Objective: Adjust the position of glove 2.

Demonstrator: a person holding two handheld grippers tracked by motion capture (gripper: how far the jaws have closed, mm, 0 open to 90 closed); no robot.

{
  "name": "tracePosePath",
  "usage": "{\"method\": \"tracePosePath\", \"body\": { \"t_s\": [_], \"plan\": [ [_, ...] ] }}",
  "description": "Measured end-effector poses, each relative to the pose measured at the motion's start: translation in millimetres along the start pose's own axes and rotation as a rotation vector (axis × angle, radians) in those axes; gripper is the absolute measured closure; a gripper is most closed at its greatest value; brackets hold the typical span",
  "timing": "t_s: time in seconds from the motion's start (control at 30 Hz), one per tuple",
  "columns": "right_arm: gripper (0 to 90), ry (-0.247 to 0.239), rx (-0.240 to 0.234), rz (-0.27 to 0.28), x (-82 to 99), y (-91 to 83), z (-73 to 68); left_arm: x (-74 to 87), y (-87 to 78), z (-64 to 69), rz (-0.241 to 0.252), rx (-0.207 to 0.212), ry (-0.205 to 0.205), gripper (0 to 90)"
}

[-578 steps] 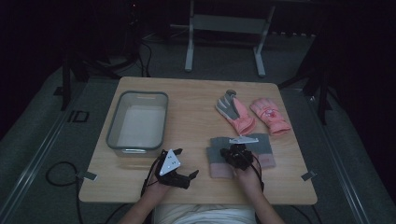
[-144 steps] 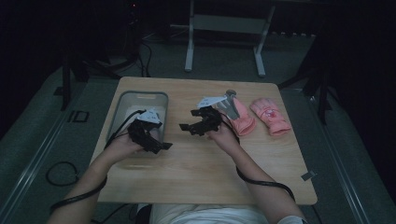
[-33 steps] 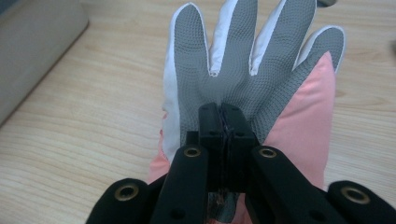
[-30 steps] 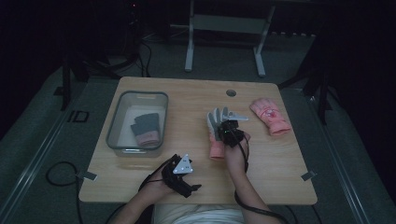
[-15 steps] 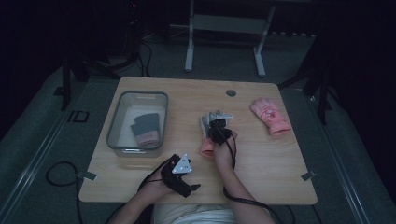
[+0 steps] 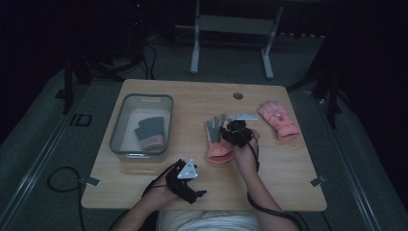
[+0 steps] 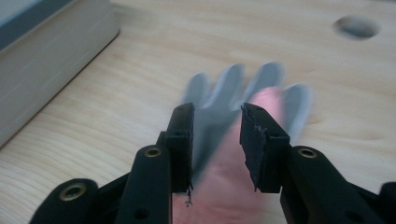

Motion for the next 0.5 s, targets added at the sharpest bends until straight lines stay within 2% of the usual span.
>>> {"method": "tracePosePath", "body": {
  "t_s": [0.17,0.2,0.27,0.3,0.5],
  "plan": [
    [62.3,-0.058,0.010,0.066,-5.3,-25.7,42.4,0.0,-0.2,0.0,-0.002,-0.002,-0.002,4.6],
    [62.5,-0.063,0.032,0.069,-5.4,-29.6,53.1,0.1,-0.1,-0.2,-0.003,-0.003,-0.002,4.6],
    [61.9,-0.086,0.038,0.082,-6.9,-35.4,74.5,0.1,0.2,-0.6,-0.006,-0.002,-0.004,4.6],
    [61.9,-0.093,0.057,0.085,-7.5,-38.2,85.5,0.1,0.3,-0.6,-0.009,-0.003,-0.003,4.6],
    [59.9,-0.081,0.106,0.076,-8.2,-43.4,146.6,-0.1,0.7,-0.2,-0.009,-0.004,-0.003,4.6]
  ]
}}
Point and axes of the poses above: each handheld gripper's, and its own axes: y roughly forward along the jaws, x roughly out of its underside, z roughly to its right, the point moved 5 cm from there along y, roughly forward along the jaws, and after that the axes turned 2 degrees about y, right-handed, at the moved point
